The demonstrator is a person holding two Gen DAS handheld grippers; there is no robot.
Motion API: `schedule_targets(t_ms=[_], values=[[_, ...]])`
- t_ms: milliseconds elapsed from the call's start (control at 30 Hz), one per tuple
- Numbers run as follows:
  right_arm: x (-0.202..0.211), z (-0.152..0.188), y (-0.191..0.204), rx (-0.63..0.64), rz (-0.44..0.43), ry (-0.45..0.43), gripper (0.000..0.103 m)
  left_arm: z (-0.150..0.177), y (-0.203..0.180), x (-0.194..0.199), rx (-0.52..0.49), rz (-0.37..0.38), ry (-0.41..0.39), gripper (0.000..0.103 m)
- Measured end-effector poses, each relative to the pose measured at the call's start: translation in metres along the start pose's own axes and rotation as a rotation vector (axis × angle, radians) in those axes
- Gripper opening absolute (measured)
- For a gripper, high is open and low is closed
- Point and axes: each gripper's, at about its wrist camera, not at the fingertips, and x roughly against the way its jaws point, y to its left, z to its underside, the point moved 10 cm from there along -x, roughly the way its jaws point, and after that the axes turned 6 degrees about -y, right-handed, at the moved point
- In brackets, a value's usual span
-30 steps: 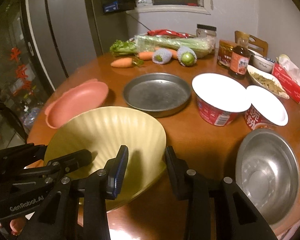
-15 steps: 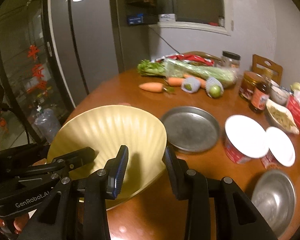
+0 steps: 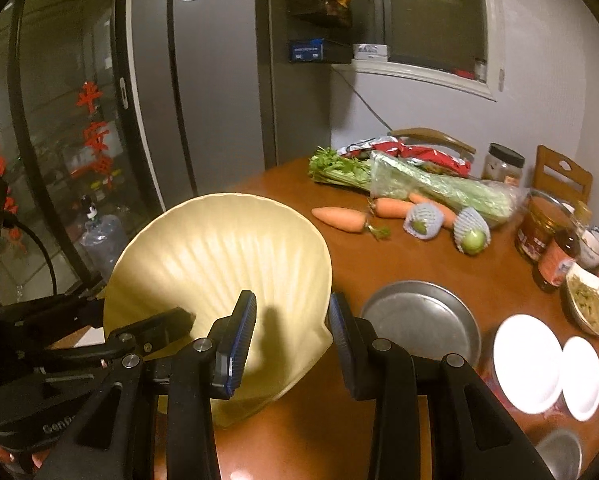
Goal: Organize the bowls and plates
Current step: 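Carry the shell plate with the left tool over the pink plate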
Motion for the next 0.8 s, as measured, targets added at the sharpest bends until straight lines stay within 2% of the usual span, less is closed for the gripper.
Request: schedule_targets(t_ms=[233,500,800], values=[[-0.032,0.01,-0.004,0.001,-0.027,0.05,0.039,0.013,0.007,-0.023,0.008,-0.03,0.053,0.042],[-0.051,0.025,-0.009,-0.012,-0.047,0.092,0.039,0.026,0.008,-0.04,0.002,-0.052,0.1,0.042],[-0.062,0.036,-0.012,-0.016,-0.054,0.114,0.039,0.03,0.009,-0.047,-0.002,-0.063,0.109,0.042]])
